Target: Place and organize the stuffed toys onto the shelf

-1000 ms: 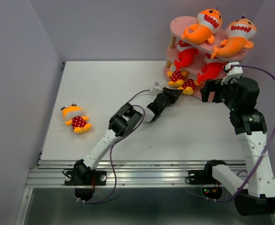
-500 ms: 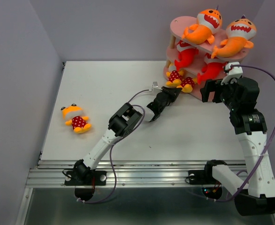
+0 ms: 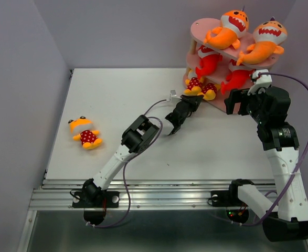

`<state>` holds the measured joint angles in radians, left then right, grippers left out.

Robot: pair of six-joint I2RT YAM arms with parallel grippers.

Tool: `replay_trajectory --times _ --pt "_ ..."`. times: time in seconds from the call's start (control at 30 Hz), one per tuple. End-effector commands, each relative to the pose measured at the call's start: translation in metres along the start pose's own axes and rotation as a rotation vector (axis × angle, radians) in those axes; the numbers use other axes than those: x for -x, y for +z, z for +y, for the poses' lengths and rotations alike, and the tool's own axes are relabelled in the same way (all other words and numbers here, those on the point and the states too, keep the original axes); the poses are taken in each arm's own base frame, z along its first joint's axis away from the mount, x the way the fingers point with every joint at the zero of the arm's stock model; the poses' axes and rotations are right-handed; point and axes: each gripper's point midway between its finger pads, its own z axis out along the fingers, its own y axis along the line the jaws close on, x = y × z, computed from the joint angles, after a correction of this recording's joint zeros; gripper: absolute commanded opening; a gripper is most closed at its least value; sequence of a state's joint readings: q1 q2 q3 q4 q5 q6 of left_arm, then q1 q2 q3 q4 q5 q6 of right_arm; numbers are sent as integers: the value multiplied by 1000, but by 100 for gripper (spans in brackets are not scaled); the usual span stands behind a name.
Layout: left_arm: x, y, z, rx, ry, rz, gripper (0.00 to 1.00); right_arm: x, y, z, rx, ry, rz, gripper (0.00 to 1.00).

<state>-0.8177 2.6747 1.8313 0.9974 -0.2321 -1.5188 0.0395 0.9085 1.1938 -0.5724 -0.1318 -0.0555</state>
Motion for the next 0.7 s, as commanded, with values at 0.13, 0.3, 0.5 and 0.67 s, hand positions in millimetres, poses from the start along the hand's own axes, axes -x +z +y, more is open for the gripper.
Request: replay_trajectory --times 0.13,0.3,0.5,0.67 --pt "-3 6 -87 -170 -77 -26 0 11 -6 -4 -24 -7 -59 99" --pt "-4 1 -82 -172 -94 -14 0 10 -7 -5 -25 -7 -61 100" --pt "-6 -1 -76 -164 -103 1 0 12 -7 -4 -25 -6 -62 100" --pt "-7 -4 -70 -152 -119 8 0 13 -8 -4 -26 -6 -65 100"
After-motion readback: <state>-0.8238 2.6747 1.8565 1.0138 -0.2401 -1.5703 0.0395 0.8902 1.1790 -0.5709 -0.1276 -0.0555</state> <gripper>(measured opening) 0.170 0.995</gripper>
